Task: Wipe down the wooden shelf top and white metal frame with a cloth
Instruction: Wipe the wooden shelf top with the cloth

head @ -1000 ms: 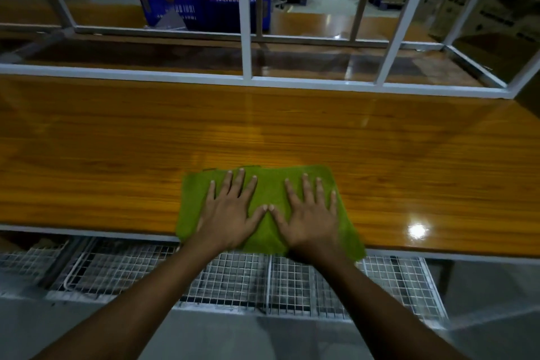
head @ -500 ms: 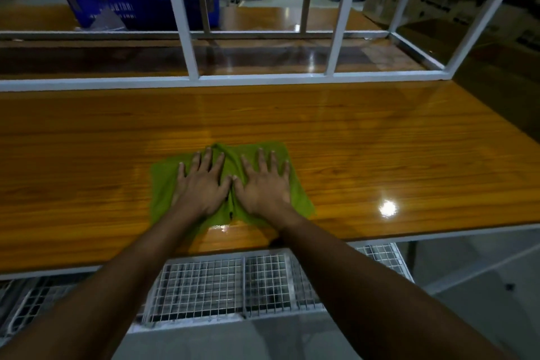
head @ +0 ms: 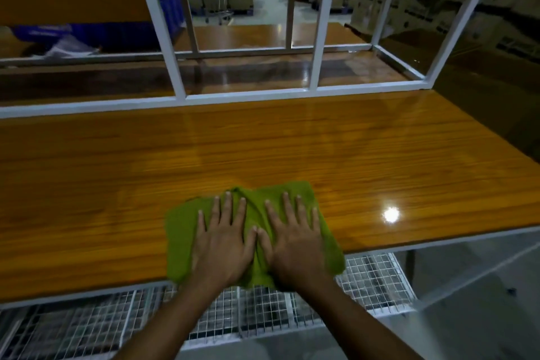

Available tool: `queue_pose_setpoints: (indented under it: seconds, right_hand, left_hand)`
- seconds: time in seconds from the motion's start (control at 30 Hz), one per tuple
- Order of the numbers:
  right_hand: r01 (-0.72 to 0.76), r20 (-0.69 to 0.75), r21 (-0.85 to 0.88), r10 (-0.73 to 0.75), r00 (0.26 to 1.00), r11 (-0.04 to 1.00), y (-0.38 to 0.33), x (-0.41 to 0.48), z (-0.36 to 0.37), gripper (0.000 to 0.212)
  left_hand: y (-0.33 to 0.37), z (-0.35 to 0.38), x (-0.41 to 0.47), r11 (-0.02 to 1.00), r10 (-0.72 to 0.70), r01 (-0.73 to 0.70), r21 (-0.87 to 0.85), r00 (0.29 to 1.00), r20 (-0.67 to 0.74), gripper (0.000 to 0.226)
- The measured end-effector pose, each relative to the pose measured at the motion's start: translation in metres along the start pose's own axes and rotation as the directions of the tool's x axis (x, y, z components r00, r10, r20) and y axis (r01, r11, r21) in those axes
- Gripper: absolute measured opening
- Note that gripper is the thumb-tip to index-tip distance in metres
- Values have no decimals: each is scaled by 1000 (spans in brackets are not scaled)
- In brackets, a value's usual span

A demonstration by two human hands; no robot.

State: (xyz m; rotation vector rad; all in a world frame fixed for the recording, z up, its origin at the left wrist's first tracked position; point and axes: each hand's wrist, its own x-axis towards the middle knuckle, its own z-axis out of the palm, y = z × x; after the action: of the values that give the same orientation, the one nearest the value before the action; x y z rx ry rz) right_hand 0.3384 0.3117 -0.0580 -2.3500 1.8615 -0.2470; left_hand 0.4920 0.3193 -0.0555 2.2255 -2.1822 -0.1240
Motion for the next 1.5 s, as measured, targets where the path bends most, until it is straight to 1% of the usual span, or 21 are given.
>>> queue_pose_setpoints:
  seconds: [0.13,0.23,0.33,0.43,0.57,0.67,0.77,0.83,0.9,1.07,1.2,1.33,1.5]
  right_hand:
    - [-96,-45,-21,95,994,995,46,-8,-3,67]
    - [-183,-62,-61,179,982,981,88,-10,-12,69]
    - [-234,-29,-131,232,972,963,130,-9,-23,75]
    - [-283,-30,-157,282,959,946,162,-4,-31,75]
    - [-350,-29,-171,351,936,921,182,15,-35,79]
    - [-396,0,-167,402,916,903,184,44,-36,85]
    - [-393,20,-156,400,916,906,177,73,-33,74]
    - [-379,23,-157,387,922,912,168,90,-29,67]
    - [-355,28,-156,363,931,922,152,105,-28,67]
    - [-264,32,-135,270,962,955,88,135,-15,69]
    - [-195,57,-82,199,978,977,24,145,-2,71]
    - [-95,74,-65,100,992,993,-40,139,12,70]
    - [25,90,-51,-20,996,998,-97,116,23,67]
  left_hand:
    - [55,3,11,999,41,-41,-15,999,-1,73]
    - [99,4,21,989,119,-121,-80,993,-27,69]
    - [140,6,35,975,165,-169,-143,985,-39,68]
    - [175,6,56,967,202,-201,-157,979,-11,67]
    - [202,3,91,965,223,-212,-153,973,59,66]
    - [201,2,117,963,231,-221,-158,971,54,65]
    - [187,2,139,953,244,-237,-188,970,17,62]
    - [172,0,152,961,228,-219,-172,973,34,61]
    - [154,-2,164,970,201,-191,-152,978,52,61]
    - [81,-4,172,980,137,-133,-149,990,17,62]
    - [12,-6,159,995,60,-59,-86,998,10,62]
    - [-50,-7,130,997,-15,14,-73,1000,-7,63]
    - [-103,-5,86,993,-100,98,-59,995,-25,62]
